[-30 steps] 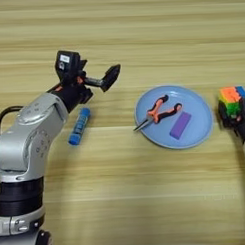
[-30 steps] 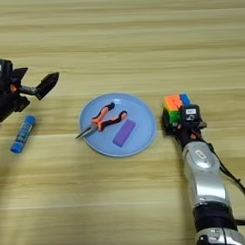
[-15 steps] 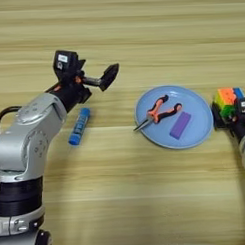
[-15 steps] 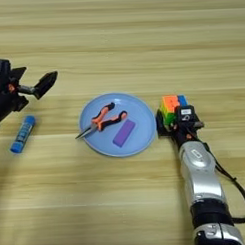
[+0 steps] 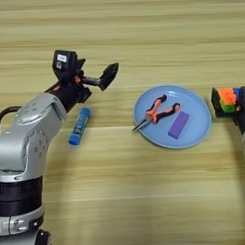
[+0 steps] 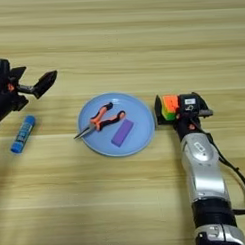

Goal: Move the objects on the table

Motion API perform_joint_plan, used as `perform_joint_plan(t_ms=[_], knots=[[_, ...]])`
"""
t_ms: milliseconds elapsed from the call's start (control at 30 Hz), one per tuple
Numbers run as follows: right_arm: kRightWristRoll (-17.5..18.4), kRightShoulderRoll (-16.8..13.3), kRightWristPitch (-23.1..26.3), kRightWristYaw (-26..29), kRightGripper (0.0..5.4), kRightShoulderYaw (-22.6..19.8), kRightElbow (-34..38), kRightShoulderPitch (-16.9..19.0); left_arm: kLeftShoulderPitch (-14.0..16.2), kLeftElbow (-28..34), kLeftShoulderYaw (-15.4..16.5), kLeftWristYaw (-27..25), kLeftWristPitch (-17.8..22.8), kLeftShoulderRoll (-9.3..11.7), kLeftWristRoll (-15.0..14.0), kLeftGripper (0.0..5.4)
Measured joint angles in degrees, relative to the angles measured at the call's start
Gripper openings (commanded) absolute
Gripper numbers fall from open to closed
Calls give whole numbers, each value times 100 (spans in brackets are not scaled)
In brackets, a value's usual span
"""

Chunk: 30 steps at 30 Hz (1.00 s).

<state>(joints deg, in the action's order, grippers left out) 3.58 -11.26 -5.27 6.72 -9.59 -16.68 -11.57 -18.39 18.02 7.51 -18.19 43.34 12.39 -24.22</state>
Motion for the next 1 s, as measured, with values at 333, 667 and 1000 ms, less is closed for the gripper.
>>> perform_joint_plan(t_ms=[333,667,1000], knots=[[-8,20,134,-55,538,50,940,263,0,-56,0,0,-128,-2,-2,540],[-16,242,107,-142,538,245,1623,417,-61,-1476,-173,407,-2385,-284,921,540],[-5,270,115,-134,538,283,1875,471,-213,-3196,-24,1047,-4754,-388,1715,540]])
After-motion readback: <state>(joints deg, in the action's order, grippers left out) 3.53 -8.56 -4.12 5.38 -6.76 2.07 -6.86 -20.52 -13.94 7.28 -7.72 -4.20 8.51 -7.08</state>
